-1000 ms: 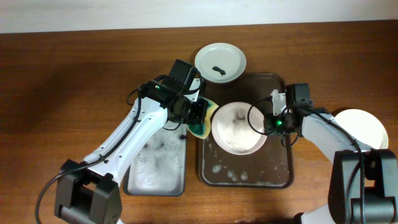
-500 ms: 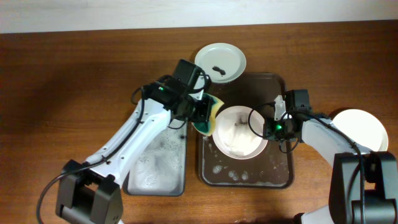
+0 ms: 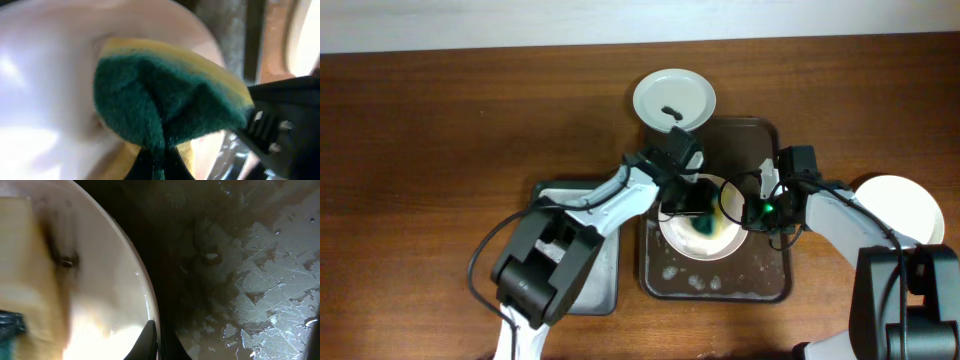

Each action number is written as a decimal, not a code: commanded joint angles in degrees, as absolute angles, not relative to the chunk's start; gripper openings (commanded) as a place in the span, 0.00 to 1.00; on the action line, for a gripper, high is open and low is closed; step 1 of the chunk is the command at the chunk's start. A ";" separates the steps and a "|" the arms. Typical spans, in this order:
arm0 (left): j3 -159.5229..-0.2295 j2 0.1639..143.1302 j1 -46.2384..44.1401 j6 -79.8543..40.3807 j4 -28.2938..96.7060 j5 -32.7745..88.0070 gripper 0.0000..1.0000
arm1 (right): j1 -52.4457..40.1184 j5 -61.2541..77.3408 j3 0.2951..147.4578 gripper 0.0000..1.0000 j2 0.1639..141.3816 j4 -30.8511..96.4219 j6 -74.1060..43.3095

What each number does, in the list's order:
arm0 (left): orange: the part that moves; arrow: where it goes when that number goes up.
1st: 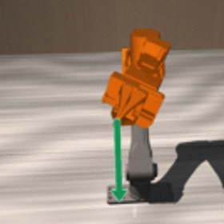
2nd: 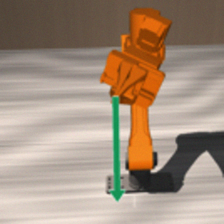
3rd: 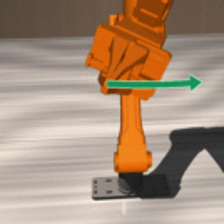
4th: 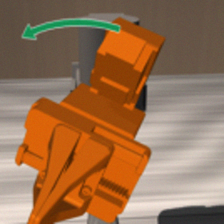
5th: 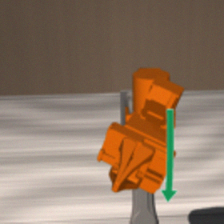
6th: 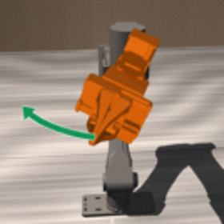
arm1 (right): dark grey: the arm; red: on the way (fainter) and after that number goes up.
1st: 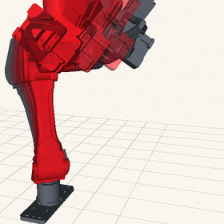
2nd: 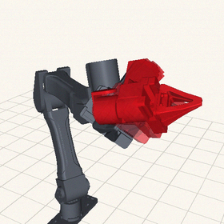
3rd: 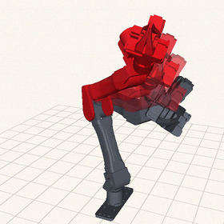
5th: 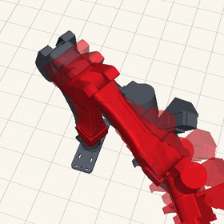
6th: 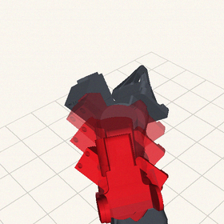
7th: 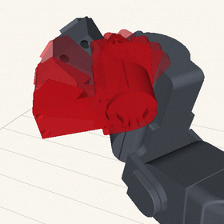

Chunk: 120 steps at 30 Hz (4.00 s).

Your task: Clean dirty plates on tray and stack at the side

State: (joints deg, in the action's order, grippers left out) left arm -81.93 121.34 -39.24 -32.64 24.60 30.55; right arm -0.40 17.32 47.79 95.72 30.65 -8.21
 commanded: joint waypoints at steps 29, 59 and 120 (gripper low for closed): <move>-97.54 131.26 -42.54 -34.76 45.71 21.58 0.00 | -0.75 13.47 44.95 0.04 97.97 33.91 -7.75; -98.41 130.32 -38.09 -29.95 67.99 3.29 0.00 | -2.17 11.99 45.06 0.04 97.97 33.23 -14.57; -62.06 83.88 -17.72 -23.03 51.44 2.61 1.00 | -49.98 -68.79 66.24 0.04 72.07 69.63 -23.05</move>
